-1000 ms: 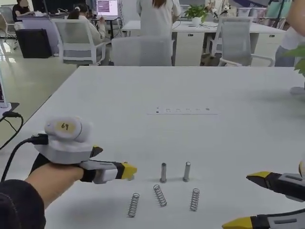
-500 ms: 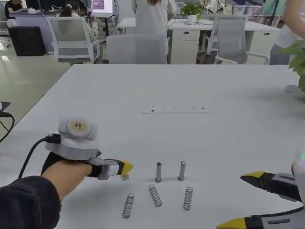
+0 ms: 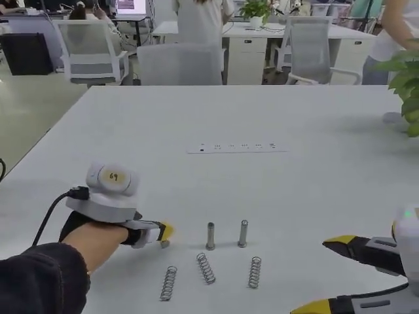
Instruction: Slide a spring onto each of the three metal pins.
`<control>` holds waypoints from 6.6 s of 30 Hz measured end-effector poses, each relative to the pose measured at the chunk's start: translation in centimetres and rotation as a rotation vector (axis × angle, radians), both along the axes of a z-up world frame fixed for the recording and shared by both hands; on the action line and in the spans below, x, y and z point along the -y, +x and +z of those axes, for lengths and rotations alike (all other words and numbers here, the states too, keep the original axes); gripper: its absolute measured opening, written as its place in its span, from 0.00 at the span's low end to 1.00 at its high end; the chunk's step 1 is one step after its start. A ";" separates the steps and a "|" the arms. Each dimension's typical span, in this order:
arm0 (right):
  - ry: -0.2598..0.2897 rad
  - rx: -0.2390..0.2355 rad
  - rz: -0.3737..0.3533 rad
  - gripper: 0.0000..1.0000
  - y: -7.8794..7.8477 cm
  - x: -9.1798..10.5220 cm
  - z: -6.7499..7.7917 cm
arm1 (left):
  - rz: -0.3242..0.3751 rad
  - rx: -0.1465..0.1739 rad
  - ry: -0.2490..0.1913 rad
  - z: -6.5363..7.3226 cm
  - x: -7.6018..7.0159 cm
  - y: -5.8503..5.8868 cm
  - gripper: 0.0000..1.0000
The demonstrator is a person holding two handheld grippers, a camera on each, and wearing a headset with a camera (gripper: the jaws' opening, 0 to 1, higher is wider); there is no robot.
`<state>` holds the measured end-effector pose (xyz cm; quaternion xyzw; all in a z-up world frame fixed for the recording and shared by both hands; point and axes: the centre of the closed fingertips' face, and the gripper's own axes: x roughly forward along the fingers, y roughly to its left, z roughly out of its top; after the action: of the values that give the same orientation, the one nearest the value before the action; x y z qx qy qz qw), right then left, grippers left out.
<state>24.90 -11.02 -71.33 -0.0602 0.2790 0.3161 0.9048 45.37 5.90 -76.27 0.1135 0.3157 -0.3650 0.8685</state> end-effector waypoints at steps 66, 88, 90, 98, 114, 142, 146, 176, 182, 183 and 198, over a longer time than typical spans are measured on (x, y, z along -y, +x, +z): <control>0.002 -0.023 -0.005 0.81 0.3 0.5 -0.6 | 0.027 -0.062 0.131 -2.7 0.9 1.5 0.09; 0.002 -0.024 0.000 0.81 0.3 0.6 -0.6 | 0.037 -0.084 0.136 -2.9 0.9 1.4 0.00; 0.001 -0.023 0.000 0.81 0.3 0.5 -0.6 | 0.036 -0.086 0.137 -2.9 0.9 1.3 0.00; 0.000 -0.023 0.005 0.81 0.3 0.4 -0.6 | 0.035 -0.084 0.108 -2.0 1.0 1.2 0.00; -0.007 -0.012 0.014 0.81 0.4 0.1 -0.2 | 0.034 -0.072 0.055 -0.1 1.1 0.5 0.00; -0.033 0.009 0.029 0.81 0.4 -0.6 1.0 | 0.032 -0.034 -0.010 1.8 0.2 -0.9 0.00; -0.036 0.008 0.033 0.81 0.4 -0.7 1.1 | 0.035 -0.035 -0.019 1.9 0.1 -1.1 0.00; -0.041 0.009 0.046 0.81 0.5 -1.0 1.3 | 0.001 -0.038 -0.001 2.2 0.4 -2.0 0.00; -0.041 0.010 0.046 0.81 0.5 -1.0 1.4 | -0.006 -0.042 0.016 2.1 0.4 -2.2 0.00; -0.041 0.009 0.047 0.81 0.5 -1.0 1.4 | -0.007 -0.043 0.017 2.1 0.4 -2.3 0.00; -0.041 0.009 0.048 0.81 0.5 -1.1 1.4 | -0.027 -0.026 0.030 2.1 0.5 -2.5 0.00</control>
<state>25.43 -9.88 -69.97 -0.0867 0.2798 0.3319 0.8967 42.87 5.41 -74.17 0.1260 0.3308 -0.3734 0.8575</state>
